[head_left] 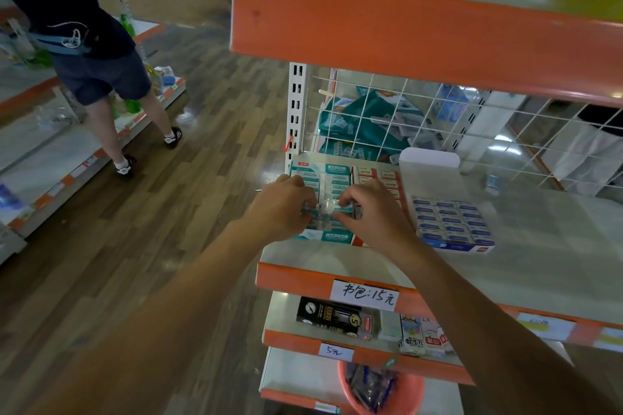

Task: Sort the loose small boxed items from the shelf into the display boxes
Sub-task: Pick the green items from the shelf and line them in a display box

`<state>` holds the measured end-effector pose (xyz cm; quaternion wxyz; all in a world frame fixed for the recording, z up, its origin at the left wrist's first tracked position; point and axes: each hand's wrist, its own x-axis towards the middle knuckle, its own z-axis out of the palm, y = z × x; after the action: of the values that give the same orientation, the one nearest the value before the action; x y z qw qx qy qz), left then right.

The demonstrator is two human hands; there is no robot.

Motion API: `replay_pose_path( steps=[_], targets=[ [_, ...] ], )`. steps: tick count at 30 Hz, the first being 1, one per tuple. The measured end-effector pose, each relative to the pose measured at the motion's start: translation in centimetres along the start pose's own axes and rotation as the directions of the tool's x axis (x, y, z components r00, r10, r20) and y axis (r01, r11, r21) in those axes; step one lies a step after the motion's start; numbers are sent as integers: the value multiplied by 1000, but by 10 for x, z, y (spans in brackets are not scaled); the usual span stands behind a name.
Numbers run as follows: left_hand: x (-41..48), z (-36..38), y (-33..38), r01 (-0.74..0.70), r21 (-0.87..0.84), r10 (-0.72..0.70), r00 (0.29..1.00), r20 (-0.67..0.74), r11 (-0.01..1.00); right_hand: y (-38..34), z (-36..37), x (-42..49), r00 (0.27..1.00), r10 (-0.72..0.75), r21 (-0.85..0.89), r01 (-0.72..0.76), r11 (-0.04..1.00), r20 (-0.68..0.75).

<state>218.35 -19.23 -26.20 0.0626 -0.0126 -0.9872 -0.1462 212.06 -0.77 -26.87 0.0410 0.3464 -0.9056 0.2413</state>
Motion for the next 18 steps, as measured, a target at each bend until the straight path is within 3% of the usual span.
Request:
replay_pose_path(
  steps=[13,18],
  targets=[
    [-1,10,-5,31,-97,-33,999,-20,995,3,8,13,977,-202,-133,209,969,67],
    [0,9,-5,26,-97,-27,1000,-8,995,4,9,14,978,-201,-107,206,973,51]
  ],
)
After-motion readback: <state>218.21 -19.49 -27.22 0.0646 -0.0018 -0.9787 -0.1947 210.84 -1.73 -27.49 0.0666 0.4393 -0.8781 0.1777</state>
